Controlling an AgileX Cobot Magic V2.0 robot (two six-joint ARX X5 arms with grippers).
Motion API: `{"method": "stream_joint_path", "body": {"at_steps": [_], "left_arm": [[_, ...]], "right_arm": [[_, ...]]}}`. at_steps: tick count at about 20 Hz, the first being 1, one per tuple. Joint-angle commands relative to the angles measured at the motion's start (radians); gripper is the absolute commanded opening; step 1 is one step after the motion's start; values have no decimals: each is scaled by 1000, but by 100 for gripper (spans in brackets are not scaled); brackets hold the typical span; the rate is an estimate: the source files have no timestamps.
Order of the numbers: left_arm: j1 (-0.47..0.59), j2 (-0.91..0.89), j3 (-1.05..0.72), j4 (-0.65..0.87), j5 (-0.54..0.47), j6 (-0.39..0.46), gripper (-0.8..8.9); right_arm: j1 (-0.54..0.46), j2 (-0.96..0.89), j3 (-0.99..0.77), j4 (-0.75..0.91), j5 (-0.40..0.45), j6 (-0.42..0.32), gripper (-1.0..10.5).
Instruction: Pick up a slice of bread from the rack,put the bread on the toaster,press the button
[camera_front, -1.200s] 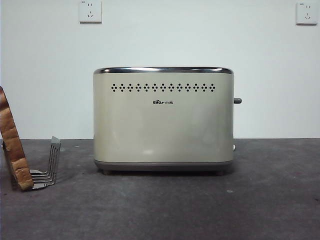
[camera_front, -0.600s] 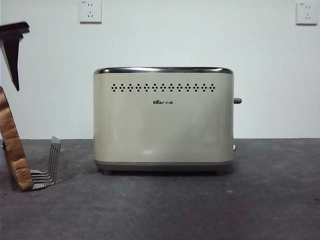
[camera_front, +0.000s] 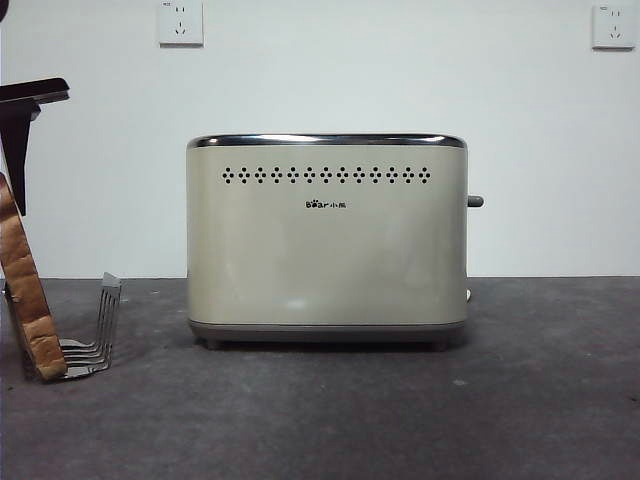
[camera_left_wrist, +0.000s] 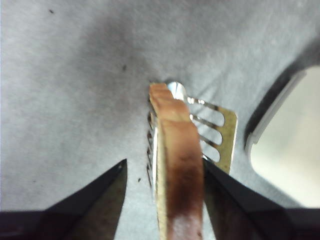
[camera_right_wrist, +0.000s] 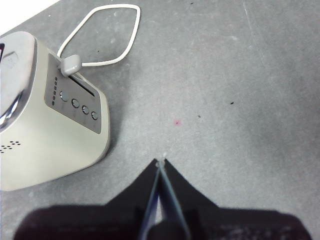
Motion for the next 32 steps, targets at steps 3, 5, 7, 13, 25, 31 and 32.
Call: {"method": "stream_joint_path", "body": {"at_steps": [3,5,7,13,25,31,32], "left_arm": [[-3,6,2,-4,20,18,25],[-3,6,2,-9,38,19,25],[-3,5,4,-20,39,24,25],[-3,5,118,-109,56,154,26],[-8,5,603,-329,85,734,27],[-93,5,817,-329,91,1135,27],[-119,5,838,-329,91,1221,26]], "right_arm": [[1,0,5,-4,3,-8,1],[1,0,5,-13,3,-8,1],[1,0,5,-20,5,-8,1],[1,0,5,-26,6,-8,1],[1,0,5,-35,6,-7,1],[1,0,5,-73,6,-8,1],[1,0,5,-73,6,-8,1]]}}
